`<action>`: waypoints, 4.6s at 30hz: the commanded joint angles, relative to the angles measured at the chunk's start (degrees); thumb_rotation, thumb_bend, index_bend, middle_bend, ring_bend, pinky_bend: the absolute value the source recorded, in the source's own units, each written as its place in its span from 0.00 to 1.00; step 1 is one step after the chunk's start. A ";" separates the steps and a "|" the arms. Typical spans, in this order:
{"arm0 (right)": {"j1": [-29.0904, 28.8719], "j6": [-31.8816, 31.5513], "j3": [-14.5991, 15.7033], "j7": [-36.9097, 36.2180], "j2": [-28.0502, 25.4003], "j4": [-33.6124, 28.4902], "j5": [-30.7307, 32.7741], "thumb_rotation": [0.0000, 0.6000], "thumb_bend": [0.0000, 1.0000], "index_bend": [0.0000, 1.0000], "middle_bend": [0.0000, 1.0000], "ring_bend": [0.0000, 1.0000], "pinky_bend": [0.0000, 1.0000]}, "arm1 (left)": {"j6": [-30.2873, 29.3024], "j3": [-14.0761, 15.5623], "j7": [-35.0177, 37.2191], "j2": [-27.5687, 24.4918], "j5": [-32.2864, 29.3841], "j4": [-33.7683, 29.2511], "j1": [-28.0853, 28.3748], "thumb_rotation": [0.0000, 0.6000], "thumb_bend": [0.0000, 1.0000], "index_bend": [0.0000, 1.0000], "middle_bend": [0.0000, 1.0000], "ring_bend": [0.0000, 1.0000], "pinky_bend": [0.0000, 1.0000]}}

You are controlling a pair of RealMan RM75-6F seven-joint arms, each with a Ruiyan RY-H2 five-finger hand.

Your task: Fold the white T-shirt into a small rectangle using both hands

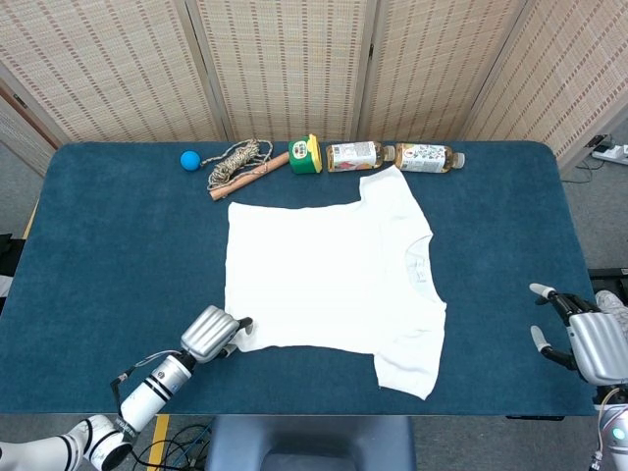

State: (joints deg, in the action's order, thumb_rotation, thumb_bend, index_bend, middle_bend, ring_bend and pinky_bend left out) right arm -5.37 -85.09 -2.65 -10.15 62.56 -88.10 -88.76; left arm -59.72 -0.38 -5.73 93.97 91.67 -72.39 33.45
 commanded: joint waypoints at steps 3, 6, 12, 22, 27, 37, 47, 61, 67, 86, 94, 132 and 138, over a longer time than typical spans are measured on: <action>-0.02 0.08 -0.02 -0.06 0.00 0.07 0.02 1.00 0.41 0.21 0.38 0.36 0.40 | 0.70 0.04 -0.35 0.13 -0.78 0.34 0.42 1.00 0.49 0.51 0.88 0.82 0.93; -0.02 0.14 0.05 -0.03 -0.04 0.11 -0.08 1.00 0.41 0.21 0.38 0.37 0.40 | 1.01 -0.09 -1.03 0.22 -1.60 0.46 0.48 1.00 0.56 0.52 0.89 0.83 0.93; -0.45 0.06 0.35 0.11 -0.02 0.10 -1.61 1.00 0.41 0.22 0.39 0.37 0.40 | 0.66 -0.04 -2.15 -0.06 -2.29 -0.48 0.40 1.00 0.58 0.58 0.89 0.83 0.94; -3.69 0.64 2.36 6.41 4.04 3.59 -10.63 1.00 0.34 0.32 0.53 0.53 0.50 | 1.05 0.01 -0.67 -1.36 -3.84 -4.55 0.33 1.00 0.58 0.60 0.89 0.83 0.94; -6.45 2.80 2.66 11.16 9.14 9.80 -13.62 1.00 0.21 0.40 0.72 0.74 0.77 | 1.10 -0.17 -0.75 -1.59 -4.53 -5.16 0.37 1.00 0.58 0.60 0.89 0.83 0.94; -11.12 11.10 5.11 10.65 17.40 17.41 -13.94 1.00 0.10 0.45 0.87 0.91 0.96 | 1.12 0.00 -0.53 -1.83 -5.88 -5.79 -0.08 1.00 0.58 0.60 0.89 0.83 0.94; -13.22 14.84 7.23 8.56 21.18 23.31 -13.22 1.00 0.10 0.45 0.88 0.91 0.97 | 0.82 0.23 -0.03 -1.75 -6.38 -5.63 -0.48 1.00 0.58 0.60 0.89 0.83 0.94; -15.36 15.89 7.94 6.39 24.31 28.45 -12.29 1.00 0.15 0.48 0.88 0.92 0.98 | 0.96 -0.15 0.23 -1.58 -7.22 -5.46 -0.45 1.00 0.58 0.60 0.89 0.83 0.94; -16.26 16.14 7.99 6.18 24.84 28.78 -12.00 1.00 0.20 0.49 0.88 0.92 0.98 | 0.84 -0.16 0.35 -1.74 -7.33 -5.40 -0.52 1.00 0.58 0.60 0.89 0.83 0.94; -16.60 16.47 10.41 6.18 24.57 28.61 -11.74 1.00 0.41 0.59 0.90 0.93 0.99 | 0.25 0.65 1.32 -2.48 -6.54 -6.55 -0.97 1.00 0.58 0.60 0.89 0.83 0.94; -16.47 15.78 10.33 6.05 24.87 29.20 -11.24 1.00 0.48 0.70 0.91 0.93 0.99 | -0.59 0.32 2.48 -3.27 -6.57 -7.52 -1.33 1.00 0.58 0.60 0.89 0.83 0.94; -14.42 4.90 17.25 10.44 2.92 -3.92 -21.68 1.00 0.61 0.84 0.96 0.95 1.00 | -17.23 11.28 22.94 -26.84 4.17 -18.33 -16.14 1.00 0.58 0.61 0.89 0.83 0.94; -11.52 3.34 20.95 9.07 -1.19 -5.16 -23.39 1.00 0.60 0.85 0.96 0.95 1.00 | -19.41 14.89 21.55 -29.61 7.77 -22.47 -19.08 1.00 0.58 0.61 0.89 0.83 0.94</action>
State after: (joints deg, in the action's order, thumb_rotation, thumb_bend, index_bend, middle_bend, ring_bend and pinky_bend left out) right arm -17.54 -81.32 17.60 -0.49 61.97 -92.89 -111.65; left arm -78.65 13.79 16.36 64.91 98.73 -94.06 14.96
